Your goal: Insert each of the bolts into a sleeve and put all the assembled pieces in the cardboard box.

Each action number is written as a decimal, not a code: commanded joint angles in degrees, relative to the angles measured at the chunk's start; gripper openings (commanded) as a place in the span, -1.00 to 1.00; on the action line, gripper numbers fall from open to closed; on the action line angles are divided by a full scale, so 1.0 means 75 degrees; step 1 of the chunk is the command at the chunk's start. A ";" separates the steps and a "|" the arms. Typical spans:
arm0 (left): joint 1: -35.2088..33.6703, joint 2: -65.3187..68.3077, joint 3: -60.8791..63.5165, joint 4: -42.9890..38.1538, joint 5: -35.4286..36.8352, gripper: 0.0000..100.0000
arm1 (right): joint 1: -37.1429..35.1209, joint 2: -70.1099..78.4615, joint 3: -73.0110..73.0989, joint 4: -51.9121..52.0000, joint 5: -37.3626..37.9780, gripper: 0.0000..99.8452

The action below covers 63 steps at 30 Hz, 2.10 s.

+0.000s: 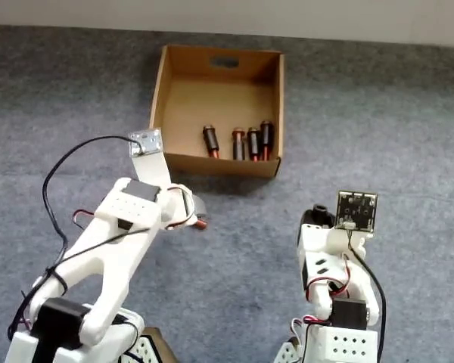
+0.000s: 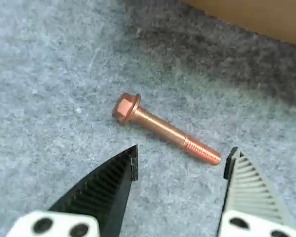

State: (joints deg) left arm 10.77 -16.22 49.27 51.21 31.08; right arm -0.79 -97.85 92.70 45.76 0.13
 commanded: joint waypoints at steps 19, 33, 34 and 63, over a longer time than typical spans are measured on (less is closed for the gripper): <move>-0.0604 0.2432 -0.1788 0.0094 -0.0023 -0.82 | 0.0041 -0.0111 -0.0041 -0.0053 -0.0059 -0.99; -0.0475 -0.0111 -0.0545 0.0867 -0.3177 -0.93 | 0.0041 -0.0111 -0.0041 -0.0053 -0.0059 -0.99; -0.0463 -0.0182 -0.0358 0.0856 -0.3516 -0.93 | 0.0041 -0.0111 -0.0041 -0.0053 -0.0059 -0.99; -0.0897 0.1717 -0.0955 -0.0727 -0.0610 -0.64 | 0.0041 -0.0111 -0.0041 -0.0053 -0.0059 -0.99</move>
State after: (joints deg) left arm 4.44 -4.09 44.97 46.29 26.15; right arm -0.79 -97.85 92.70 45.76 0.13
